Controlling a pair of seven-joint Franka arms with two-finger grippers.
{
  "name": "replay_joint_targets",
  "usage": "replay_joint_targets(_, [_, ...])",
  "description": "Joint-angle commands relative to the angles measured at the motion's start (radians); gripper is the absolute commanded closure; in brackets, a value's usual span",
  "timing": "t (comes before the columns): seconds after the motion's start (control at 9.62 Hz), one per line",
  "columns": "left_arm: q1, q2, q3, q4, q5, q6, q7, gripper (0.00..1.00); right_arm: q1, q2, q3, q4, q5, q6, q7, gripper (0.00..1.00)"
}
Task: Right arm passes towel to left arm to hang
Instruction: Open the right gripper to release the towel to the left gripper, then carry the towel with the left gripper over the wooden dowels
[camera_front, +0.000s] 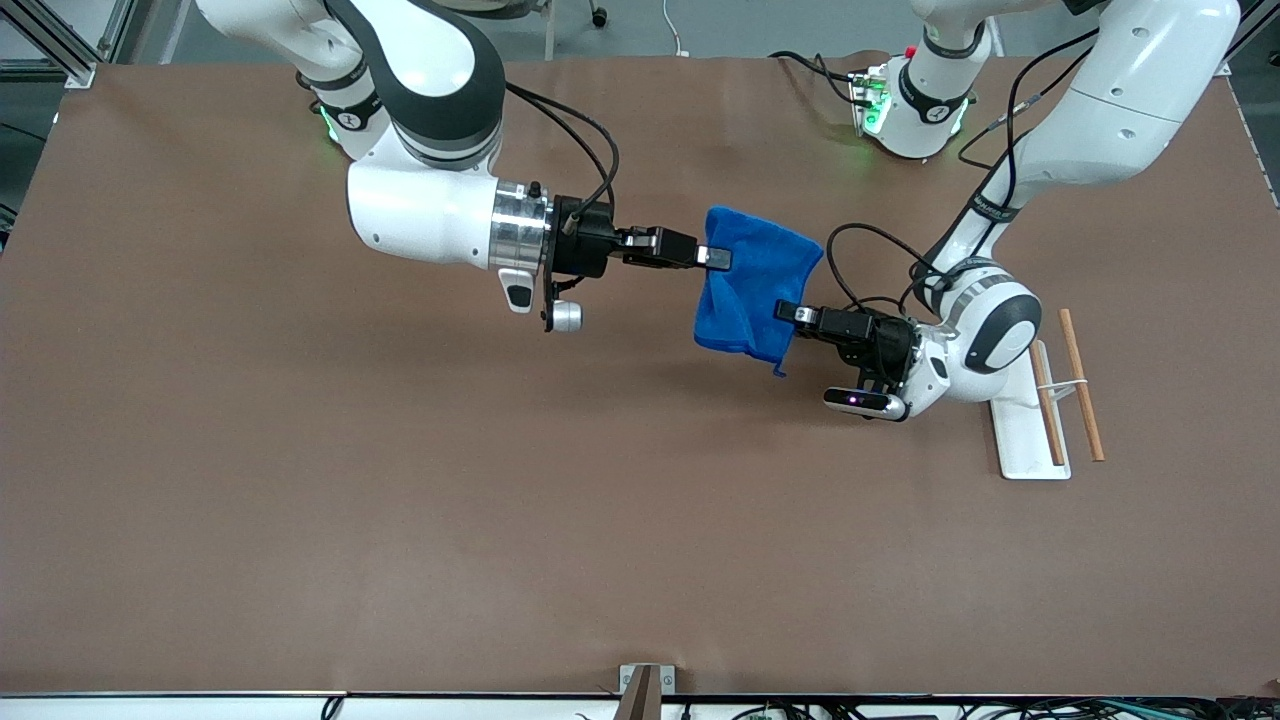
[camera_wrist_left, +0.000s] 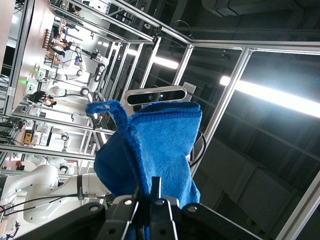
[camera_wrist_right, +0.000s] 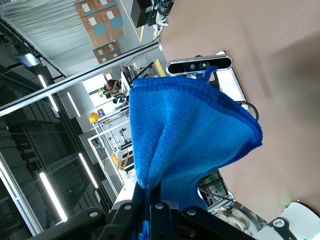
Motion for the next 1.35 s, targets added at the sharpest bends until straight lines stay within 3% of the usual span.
replay_joint_targets(0.0, [0.04,-0.033,-0.001,0.009,-0.003,0.017,-0.11,1.0,-0.002,0.008,0.001,0.008,0.006,0.011,-0.004,0.01])
replay_joint_targets(0.21, [0.092,-0.073,0.01,0.094,0.036,0.069,-0.346,1.0,-0.029,-0.012,-0.007,-0.057,-0.058,0.011,-0.003,0.0])
replay_joint_targets(0.52, [0.182,-0.076,0.011,0.297,0.352,0.195,-0.671,1.0,-0.154,-0.124,-0.007,-0.231,-0.285,0.006,-0.003,0.0])
replay_joint_targets(0.73, [0.227,-0.096,0.011,0.36,0.665,0.267,-0.788,1.0,-0.245,-0.168,-0.011,-0.304,-0.435,0.0,-0.001,0.0])
replay_joint_targets(0.94, [0.247,-0.124,0.01,0.397,0.993,0.267,-0.915,1.0,-0.285,-0.172,-0.1,-0.314,-0.678,-0.046,-0.001,0.0])
replay_joint_targets(1.14, [0.249,-0.144,0.011,0.4,1.216,0.271,-0.975,1.0,-0.288,-0.179,-0.244,-0.313,-0.991,-0.138,-0.001,0.0])
replay_joint_targets(1.25, [0.252,-0.145,0.011,0.4,1.357,0.272,-1.011,1.0,-0.305,-0.196,-0.293,-0.314,-1.097,-0.152,-0.001,0.0])
